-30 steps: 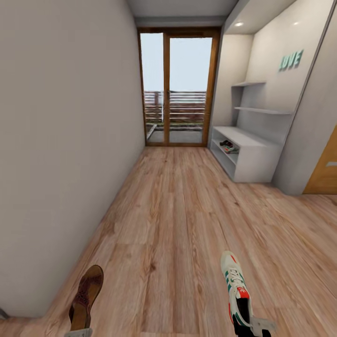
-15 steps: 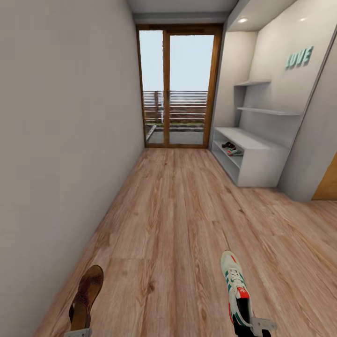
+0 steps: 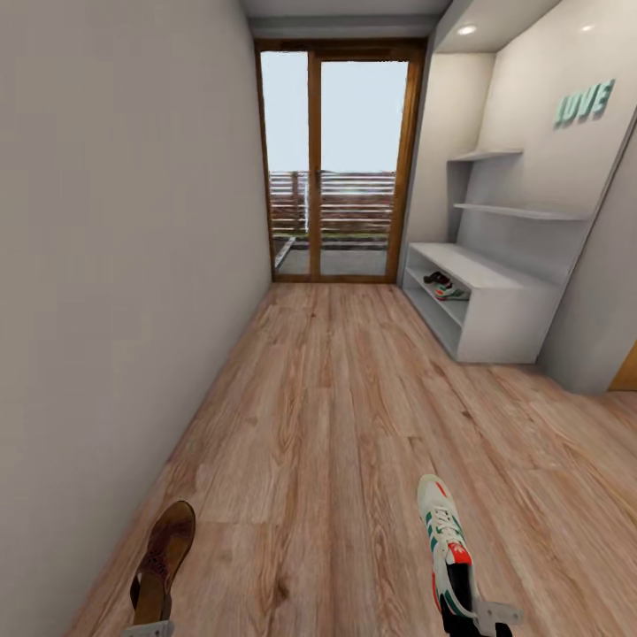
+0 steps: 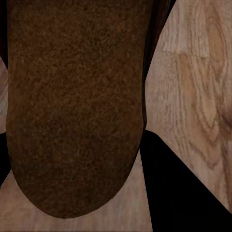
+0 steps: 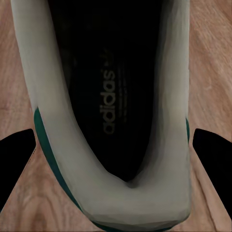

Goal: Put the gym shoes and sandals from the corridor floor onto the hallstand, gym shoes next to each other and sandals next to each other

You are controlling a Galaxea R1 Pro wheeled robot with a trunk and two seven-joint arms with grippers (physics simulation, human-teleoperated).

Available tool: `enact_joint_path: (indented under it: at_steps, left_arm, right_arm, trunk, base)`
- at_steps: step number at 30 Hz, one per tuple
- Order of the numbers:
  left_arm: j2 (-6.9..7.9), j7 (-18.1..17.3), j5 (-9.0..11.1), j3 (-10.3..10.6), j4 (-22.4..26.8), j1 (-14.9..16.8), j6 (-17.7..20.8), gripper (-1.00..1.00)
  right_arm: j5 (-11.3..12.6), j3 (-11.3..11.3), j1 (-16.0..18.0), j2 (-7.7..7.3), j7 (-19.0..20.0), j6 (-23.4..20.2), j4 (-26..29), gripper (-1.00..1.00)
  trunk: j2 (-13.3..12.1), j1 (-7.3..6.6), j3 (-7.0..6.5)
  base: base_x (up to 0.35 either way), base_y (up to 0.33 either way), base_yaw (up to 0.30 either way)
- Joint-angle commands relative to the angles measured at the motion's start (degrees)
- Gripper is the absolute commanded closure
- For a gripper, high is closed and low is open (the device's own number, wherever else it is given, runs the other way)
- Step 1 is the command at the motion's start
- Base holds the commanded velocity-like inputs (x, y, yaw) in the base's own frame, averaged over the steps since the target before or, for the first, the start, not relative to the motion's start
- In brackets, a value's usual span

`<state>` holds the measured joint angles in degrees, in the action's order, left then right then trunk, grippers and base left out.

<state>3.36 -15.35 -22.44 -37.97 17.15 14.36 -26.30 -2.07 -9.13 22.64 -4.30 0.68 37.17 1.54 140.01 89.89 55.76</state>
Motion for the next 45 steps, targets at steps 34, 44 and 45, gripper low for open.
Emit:
enact_joint_path:
  at_steps: [34, 44, 45]
  left_arm:
    - [-0.02, -0.4, -0.3, -0.5, 0.0, 0.1, -0.2, 1.0]
    - [-0.02, -0.4, -0.3, -0.5, 0.0, 0.1, -0.2, 1.0]
    - [-0.02, -0.4, -0.3, -0.5, 0.0, 0.1, -0.2, 1.0]
  right_arm:
    - [-0.2, -0.3, 0.0, 0.0, 0.1, 0.2, 0.0, 1.0]
    - [-0.2, -0.3, 0.0, 0.01, 0.1, 0.2, 0.0, 1.0]
    - [-0.2, -0.3, 0.0, 0.0, 0.1, 0.2, 0.0, 1.0]
  trunk:
    - [0.0, 0.02, 0.05]
    - [0.0, 0.02, 0.05]
    - [0.0, 0.02, 0.05]
  base:
    - [0.338, 0.0, 0.0]
    - [0.338, 0.0, 0.0]
    - [0.338, 0.0, 0.0]
